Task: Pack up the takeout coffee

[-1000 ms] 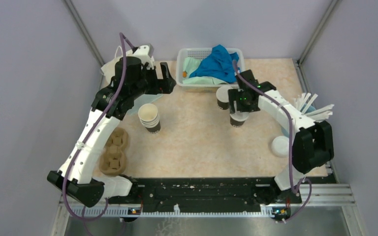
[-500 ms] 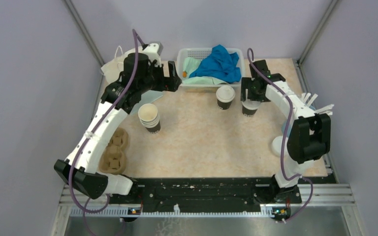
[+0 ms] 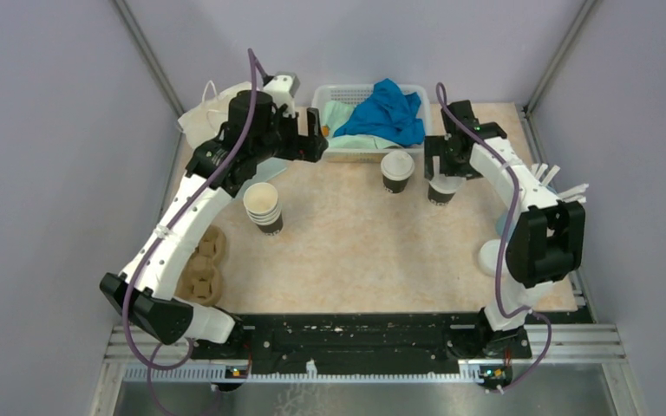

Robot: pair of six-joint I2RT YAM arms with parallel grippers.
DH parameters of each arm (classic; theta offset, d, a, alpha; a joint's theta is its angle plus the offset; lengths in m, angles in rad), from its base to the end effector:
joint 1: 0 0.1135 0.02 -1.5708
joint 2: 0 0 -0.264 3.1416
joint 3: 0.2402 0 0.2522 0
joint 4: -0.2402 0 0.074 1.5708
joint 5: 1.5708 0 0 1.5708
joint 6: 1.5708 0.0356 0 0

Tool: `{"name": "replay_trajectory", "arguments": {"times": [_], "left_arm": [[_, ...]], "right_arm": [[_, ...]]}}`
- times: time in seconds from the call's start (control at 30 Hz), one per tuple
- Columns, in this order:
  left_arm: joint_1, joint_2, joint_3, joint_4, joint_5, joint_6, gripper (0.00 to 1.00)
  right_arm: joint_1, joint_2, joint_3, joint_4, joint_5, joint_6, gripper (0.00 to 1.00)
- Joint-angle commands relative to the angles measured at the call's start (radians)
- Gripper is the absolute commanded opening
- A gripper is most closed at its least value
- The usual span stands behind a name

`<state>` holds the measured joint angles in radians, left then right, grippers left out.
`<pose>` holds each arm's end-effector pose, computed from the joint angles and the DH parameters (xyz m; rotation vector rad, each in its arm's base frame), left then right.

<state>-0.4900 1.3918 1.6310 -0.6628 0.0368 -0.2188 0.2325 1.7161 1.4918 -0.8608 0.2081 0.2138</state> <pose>0.2611 -0.1408 0.4446 0.2980 2.0060 -0.4897 0.3532 0.0761 0.2825 0.0433 2.6215 -0.1232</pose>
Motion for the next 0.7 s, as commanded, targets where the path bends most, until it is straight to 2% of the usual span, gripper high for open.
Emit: {"name": "replay_trajectory", "arguments": {"times": [0.0, 0.17, 0.27, 0.43, 0.57, 0.67], "left_arm": [[0.006, -0.041, 0.044, -0.039, 0.003, -0.085, 0.98], [0.011, -0.079, 0.042, -0.193, -0.025, -0.244, 0.99], [0.011, -0.134, 0.004, -0.284, -0.075, -0.298, 0.99], [0.014, -0.202, 0.023, -0.489, -0.143, -0.346, 0.99], [0.016, -0.268, -0.043, -0.591, -0.237, -0.442, 0.99], [0.018, -0.327, -0.119, -0.562, -0.262, -0.484, 0.99]], "right_arm": [[0.000, -0.064, 0.111, -0.060, 0.007, -0.042, 0.99], [0.113, -0.150, 0.115, -0.087, -0.102, -0.047, 0.99], [0.246, -0.224, 0.031, -0.042, -0.172, -0.024, 0.99], [0.418, -0.314, -0.113, 0.050, -0.297, 0.082, 0.98], [0.463, -0.399, -0.204, 0.074, -0.348, 0.128, 0.98], [0.463, -0.462, -0.244, 0.053, -0.324, 0.121, 0.98]]}}
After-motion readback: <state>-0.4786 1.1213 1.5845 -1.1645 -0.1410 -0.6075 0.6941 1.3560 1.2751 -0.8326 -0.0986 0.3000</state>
